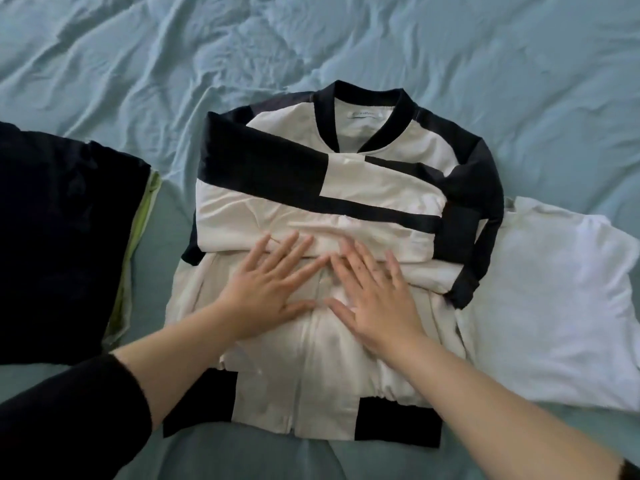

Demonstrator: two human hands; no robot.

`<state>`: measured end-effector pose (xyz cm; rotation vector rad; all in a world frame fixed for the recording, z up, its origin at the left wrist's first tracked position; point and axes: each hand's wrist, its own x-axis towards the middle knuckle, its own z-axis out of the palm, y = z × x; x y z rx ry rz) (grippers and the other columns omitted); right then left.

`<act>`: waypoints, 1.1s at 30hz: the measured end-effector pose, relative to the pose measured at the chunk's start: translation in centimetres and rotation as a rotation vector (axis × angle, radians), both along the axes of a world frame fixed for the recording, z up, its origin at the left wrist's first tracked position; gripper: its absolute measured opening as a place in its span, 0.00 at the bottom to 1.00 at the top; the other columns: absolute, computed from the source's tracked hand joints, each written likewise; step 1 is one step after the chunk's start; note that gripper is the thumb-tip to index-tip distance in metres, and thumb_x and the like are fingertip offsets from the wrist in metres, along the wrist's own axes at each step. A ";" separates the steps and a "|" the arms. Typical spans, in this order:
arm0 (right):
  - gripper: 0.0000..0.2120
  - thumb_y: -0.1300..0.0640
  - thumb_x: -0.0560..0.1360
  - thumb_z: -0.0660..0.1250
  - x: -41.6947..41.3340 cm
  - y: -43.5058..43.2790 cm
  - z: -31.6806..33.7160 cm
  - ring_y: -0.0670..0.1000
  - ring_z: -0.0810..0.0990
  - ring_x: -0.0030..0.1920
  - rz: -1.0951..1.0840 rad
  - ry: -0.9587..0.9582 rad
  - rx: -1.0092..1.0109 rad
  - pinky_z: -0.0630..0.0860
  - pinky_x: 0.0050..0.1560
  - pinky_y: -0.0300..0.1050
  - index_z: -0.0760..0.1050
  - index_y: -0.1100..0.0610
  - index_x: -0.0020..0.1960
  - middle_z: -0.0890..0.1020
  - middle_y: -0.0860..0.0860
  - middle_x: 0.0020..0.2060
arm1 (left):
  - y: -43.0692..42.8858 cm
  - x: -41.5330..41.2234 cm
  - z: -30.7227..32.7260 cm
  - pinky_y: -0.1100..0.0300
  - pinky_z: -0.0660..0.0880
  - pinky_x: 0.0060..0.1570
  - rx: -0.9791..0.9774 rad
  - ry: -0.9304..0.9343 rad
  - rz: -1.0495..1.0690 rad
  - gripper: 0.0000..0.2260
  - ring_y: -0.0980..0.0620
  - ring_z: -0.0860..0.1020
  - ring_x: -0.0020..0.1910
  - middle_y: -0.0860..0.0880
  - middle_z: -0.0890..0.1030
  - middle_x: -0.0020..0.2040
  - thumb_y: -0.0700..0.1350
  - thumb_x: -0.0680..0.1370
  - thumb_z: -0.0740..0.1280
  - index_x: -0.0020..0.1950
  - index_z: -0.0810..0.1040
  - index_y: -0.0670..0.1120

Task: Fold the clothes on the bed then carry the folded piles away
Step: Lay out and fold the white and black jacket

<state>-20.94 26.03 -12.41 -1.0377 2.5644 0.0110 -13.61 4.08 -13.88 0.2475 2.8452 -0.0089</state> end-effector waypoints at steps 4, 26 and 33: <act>0.33 0.34 0.76 0.32 -1.1 4.8 -1.6 0.48 0.26 0.73 -0.035 -0.013 0.203 0.26 0.72 0.52 0.41 0.45 0.78 0.28 0.48 0.74 | -4.2 3.0 -0.8 0.49 0.30 0.72 -0.081 -0.157 0.169 0.31 0.49 0.29 0.74 0.48 0.31 0.77 0.70 0.74 0.33 0.73 0.27 0.61; 0.20 0.63 0.75 0.69 13.8 12.0 4.7 0.55 0.76 0.54 -1.426 -0.371 -0.608 0.72 0.56 0.47 0.69 0.56 0.64 0.76 0.55 0.54 | -2.9 15.9 5.7 0.44 0.64 0.70 0.859 -0.346 1.411 0.44 0.41 0.63 0.71 0.43 0.58 0.75 0.42 0.71 0.73 0.78 0.47 0.50; 0.19 0.67 0.73 0.70 13.0 12.1 1.7 0.53 0.79 0.52 -1.623 -0.800 -0.632 0.70 0.42 0.41 0.73 0.61 0.63 0.80 0.56 0.56 | -2.3 17.0 5.3 0.53 0.74 0.54 1.236 -0.376 1.769 0.20 0.45 0.78 0.49 0.40 0.78 0.58 0.35 0.77 0.66 0.68 0.70 0.38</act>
